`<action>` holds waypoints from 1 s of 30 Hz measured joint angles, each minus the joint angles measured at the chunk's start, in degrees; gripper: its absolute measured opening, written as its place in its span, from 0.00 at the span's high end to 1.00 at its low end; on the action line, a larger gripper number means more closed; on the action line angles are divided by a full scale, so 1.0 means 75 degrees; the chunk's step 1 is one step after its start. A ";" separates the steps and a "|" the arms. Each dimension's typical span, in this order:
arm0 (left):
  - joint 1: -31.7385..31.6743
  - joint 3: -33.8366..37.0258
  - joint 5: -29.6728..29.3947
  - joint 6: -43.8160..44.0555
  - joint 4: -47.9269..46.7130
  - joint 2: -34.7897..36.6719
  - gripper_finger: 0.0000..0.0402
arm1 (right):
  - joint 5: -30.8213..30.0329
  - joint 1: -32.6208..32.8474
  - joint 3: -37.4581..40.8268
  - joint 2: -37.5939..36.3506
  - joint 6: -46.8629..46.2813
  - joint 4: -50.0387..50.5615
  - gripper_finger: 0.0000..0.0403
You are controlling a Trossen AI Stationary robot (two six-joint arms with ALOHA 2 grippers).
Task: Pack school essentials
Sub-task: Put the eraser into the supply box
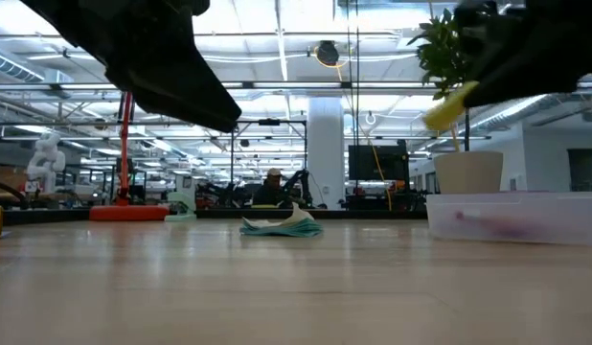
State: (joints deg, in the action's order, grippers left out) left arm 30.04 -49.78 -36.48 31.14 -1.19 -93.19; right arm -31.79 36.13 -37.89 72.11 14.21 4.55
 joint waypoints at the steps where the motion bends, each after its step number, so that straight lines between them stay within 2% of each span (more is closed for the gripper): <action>1: 0.0000 0.0000 0.0023 0.0016 -0.0002 0.0000 0.47 | 0.0001 0.0076 0.0000 -0.0135 -0.0360 0.0367 0.96; 7: 0.0000 0.0003 0.0039 0.0088 -0.0007 -0.0058 0.47 | 0.0052 0.0513 0.0000 -0.0619 -0.2614 0.2380 0.96; 11: -0.0037 0.0003 0.0042 0.0091 0.0010 -0.0206 0.47 | 0.0100 0.0798 0.0000 -0.0684 -0.3637 0.3366 0.96; 18: -0.0123 0.0012 0.0056 0.0145 0.0120 -0.0448 0.47 | 0.1756 0.0850 0.0000 -0.0686 -0.5328 0.4442 0.96; 21: -0.0118 0.0009 0.0054 0.0113 0.0290 -0.0437 0.47 | 0.2208 0.0850 0.0000 -0.0686 -0.5980 0.4737 0.96; 25: -0.0119 0.0012 0.0056 -0.0077 0.0467 -0.0440 0.47 | 0.2606 0.0850 0.0000 -0.0687 -0.6514 0.5070 0.96; 30: -0.0119 0.0012 0.0056 -0.0111 0.0596 -0.0439 0.47 | 0.2684 0.0850 0.0000 -0.0686 -0.7338 0.5508 0.96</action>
State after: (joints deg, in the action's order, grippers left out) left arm 29.15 -49.69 -36.05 30.30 3.28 -96.48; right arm -11.66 42.50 -37.89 66.96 -40.83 45.86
